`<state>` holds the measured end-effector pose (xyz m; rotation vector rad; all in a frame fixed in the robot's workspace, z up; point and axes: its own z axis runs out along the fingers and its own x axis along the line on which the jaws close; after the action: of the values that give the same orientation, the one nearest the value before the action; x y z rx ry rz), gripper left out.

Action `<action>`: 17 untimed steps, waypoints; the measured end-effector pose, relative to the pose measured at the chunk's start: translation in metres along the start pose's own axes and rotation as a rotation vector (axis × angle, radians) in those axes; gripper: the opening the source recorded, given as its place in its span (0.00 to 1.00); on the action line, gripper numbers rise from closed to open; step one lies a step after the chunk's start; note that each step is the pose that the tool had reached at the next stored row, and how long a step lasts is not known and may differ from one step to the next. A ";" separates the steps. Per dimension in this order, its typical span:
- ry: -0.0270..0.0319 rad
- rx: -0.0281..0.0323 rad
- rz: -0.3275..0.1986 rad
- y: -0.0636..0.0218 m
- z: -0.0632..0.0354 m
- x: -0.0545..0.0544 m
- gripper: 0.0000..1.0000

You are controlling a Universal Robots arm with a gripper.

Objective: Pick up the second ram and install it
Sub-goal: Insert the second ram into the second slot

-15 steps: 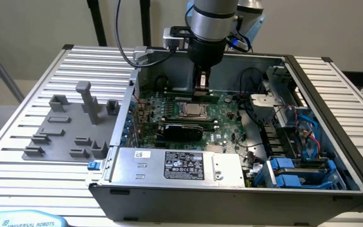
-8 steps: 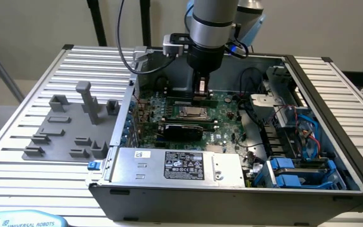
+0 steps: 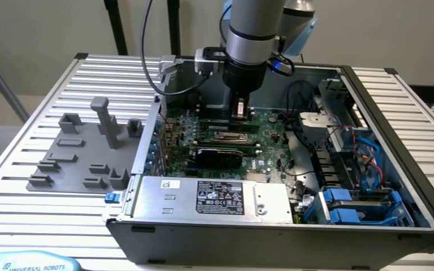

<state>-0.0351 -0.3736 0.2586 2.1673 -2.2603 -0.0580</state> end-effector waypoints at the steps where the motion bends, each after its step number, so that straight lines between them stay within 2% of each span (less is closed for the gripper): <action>1: 0.0029 0.0001 0.000 0.0001 0.0012 0.000 0.14; 6: 0.0157 0.0007 0.000 0.0006 0.0069 0.000 0.14; 9: 0.0206 0.0022 0.001 0.0015 0.0103 0.000 0.14; 11: 0.0216 0.0094 0.001 0.0023 0.0123 0.001 0.14; 14: 0.0217 0.0254 0.000 0.0037 0.0157 0.001 0.14; 17: 0.0231 0.0291 0.000 0.0049 0.0195 0.001 0.14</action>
<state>-0.0407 -0.3741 0.2393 2.1697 -2.2635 0.0000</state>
